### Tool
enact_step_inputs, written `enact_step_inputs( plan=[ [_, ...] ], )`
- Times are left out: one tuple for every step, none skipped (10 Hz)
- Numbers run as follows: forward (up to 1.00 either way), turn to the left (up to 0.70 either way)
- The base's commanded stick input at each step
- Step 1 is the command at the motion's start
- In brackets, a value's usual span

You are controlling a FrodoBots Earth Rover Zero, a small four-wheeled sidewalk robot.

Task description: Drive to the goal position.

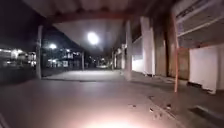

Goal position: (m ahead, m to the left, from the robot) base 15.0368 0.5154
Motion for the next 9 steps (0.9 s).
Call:
enact_step_inputs(
  plan=[
    [1.0,-0.04],
    [1.0,-0.02],
    [1.0,0.0],
    [1.0,0.0],
    [1.0,0.03],
    [1.0,0.17],
    [1.0,0.17],
    [1.0,0.13],
    [1.0,0.06]
  ],
)
